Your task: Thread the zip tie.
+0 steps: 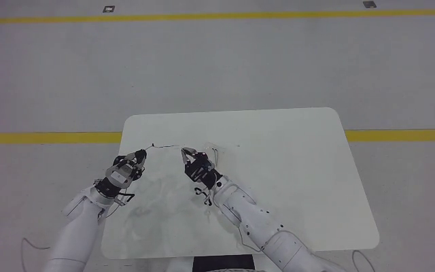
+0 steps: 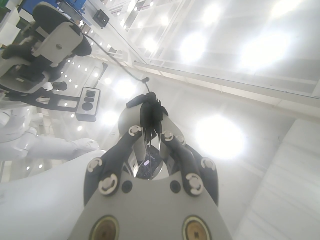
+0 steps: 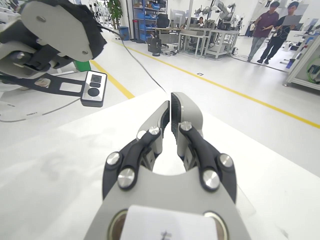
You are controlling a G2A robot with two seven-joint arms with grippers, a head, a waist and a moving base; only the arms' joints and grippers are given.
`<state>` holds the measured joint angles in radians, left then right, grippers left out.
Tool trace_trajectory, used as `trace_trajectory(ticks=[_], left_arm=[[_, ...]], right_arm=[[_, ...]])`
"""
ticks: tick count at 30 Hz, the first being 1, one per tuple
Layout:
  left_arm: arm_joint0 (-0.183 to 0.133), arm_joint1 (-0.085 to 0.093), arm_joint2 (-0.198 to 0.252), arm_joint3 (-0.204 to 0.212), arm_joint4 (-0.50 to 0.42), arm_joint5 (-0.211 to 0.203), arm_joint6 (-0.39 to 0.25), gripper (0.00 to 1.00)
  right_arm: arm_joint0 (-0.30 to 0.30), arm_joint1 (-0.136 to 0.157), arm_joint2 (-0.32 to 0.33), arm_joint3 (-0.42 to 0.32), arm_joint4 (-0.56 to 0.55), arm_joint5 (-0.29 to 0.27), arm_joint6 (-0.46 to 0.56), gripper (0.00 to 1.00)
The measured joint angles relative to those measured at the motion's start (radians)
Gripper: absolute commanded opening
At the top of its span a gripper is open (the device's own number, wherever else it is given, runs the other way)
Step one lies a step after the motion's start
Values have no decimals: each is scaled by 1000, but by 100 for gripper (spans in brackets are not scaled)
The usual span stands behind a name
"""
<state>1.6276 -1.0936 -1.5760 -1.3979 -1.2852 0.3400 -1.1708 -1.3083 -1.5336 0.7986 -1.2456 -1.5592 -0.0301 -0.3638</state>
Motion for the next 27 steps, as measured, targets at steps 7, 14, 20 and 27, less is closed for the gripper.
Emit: trace_trajectory(ticks=[7, 14, 20, 27], left_arm=[[0, 0, 0, 0, 0, 0, 0, 0], [0, 0, 0, 0, 0, 0, 0, 0], [-2, -1, 7, -13, -10, -1, 15, 0], [-9, 16, 49, -26, -77, 0, -73, 0]], right_arm=[[-39, 16, 68, -33, 20, 39, 4, 100], [-46, 19, 78, -41, 22, 41, 5, 100], [-48, 21, 89, -44, 28, 40, 11, 100], [-80, 41, 183, -69, 98, 15, 30, 100]])
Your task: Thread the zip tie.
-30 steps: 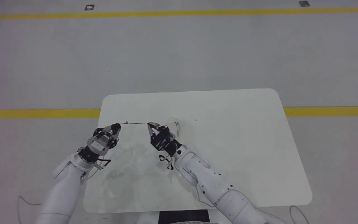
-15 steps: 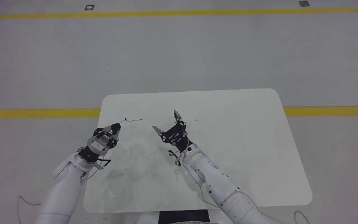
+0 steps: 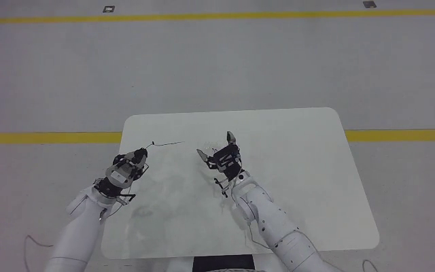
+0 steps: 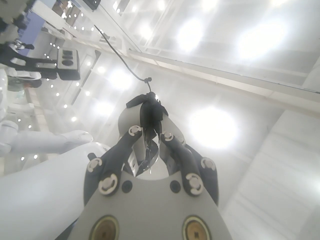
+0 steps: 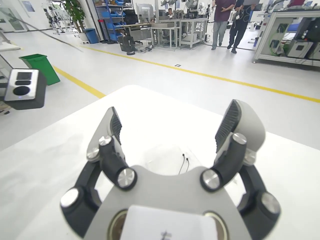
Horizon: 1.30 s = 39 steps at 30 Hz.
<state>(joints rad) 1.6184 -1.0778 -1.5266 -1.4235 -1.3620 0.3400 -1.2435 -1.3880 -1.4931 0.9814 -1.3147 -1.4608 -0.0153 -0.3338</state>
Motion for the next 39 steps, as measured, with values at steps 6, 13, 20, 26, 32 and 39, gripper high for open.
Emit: trace_trajectory(ticks=[6, 13, 20, 26, 32, 39], left_arm=[[-15, 40, 64, 1, -39, 0, -126, 0], [-26, 59, 86, -14, -37, 0, -146, 0], [-17, 57, 102, -67, -128, 0, -143, 0], [-10, 67, 110, -91, -162, 0, -147, 0], [-10, 66, 110, -91, -161, 0, -146, 0], [-10, 66, 110, -91, -161, 0, -146, 0]], right_arm=[[-25, 10, 55, -21, 57, -10, 35, 100], [-25, 10, 56, -22, 59, -13, 39, 100], [-36, 13, 69, -37, 78, -15, 40, 100], [-43, 17, 82, -49, 84, -19, 36, 100], [-43, 16, 81, -49, 84, -19, 37, 100], [-43, 16, 81, -49, 84, -19, 37, 100]])
